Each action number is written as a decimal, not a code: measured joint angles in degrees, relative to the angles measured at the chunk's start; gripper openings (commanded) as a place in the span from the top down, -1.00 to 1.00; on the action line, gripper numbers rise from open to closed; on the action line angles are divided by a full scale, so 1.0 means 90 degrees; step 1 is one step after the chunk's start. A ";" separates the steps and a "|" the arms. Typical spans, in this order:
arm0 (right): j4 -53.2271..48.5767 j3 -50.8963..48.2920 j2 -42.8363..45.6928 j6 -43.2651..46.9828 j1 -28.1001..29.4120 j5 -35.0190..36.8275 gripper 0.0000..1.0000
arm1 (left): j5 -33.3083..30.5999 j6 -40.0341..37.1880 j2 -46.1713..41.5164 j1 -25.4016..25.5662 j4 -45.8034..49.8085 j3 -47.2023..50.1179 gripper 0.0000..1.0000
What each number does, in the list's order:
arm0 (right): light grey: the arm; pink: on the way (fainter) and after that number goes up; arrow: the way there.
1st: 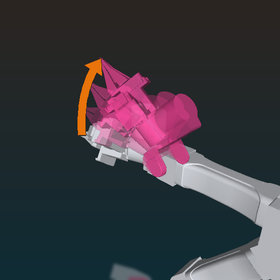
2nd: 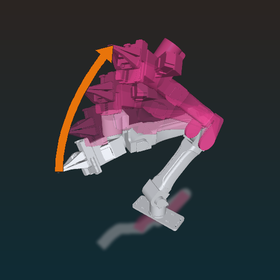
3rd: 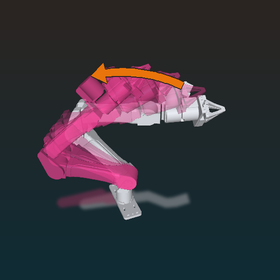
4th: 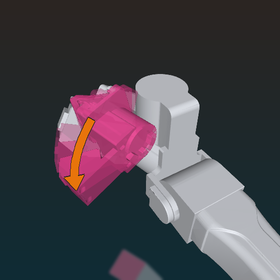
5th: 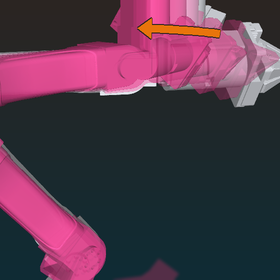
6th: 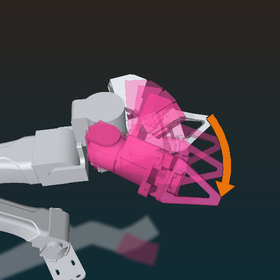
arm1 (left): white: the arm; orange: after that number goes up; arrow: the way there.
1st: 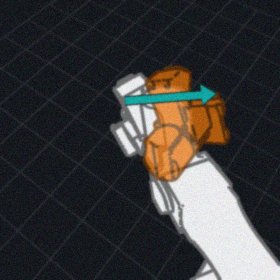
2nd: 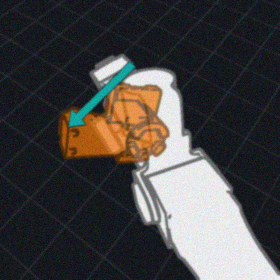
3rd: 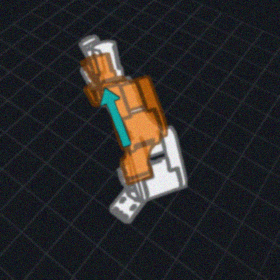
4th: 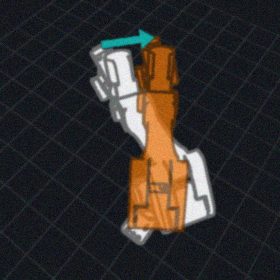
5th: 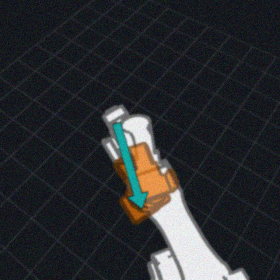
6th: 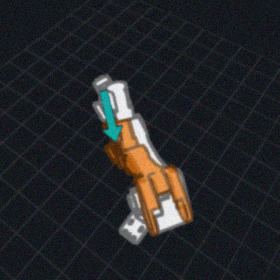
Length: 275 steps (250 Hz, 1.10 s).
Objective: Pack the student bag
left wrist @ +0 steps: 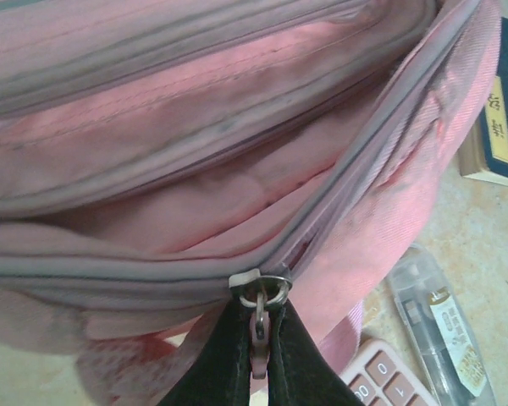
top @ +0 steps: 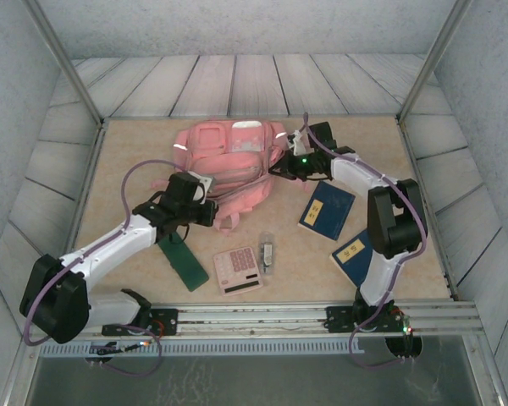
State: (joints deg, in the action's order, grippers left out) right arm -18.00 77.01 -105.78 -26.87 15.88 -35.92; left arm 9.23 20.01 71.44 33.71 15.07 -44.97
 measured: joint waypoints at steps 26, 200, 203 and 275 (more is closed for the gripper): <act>-0.0466 0.0440 -0.0238 0.0257 -0.0063 -0.0007 1.00 | -0.0104 0.0095 -0.0061 0.0000 0.0015 0.0022 1.00; -0.1535 -0.0109 0.1098 0.1324 -0.0413 0.0704 -0.39 | 0.0925 -0.0024 0.0267 0.0163 -0.0442 0.0097 1.00; -0.1530 -0.0187 0.1195 0.1321 -0.0396 0.0709 -0.39 | 0.0952 -0.0027 0.0313 0.0165 -0.0464 0.0087 1.00; -0.0959 -0.1615 0.2518 0.0211 0.0355 0.0661 -0.38 | 0.1506 -0.0219 0.1467 0.0491 -0.0867 -0.0508 1.00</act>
State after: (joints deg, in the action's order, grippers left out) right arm -26.63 62.48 -83.11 -24.97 19.07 -29.98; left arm 22.79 18.04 84.64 38.13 7.27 -49.54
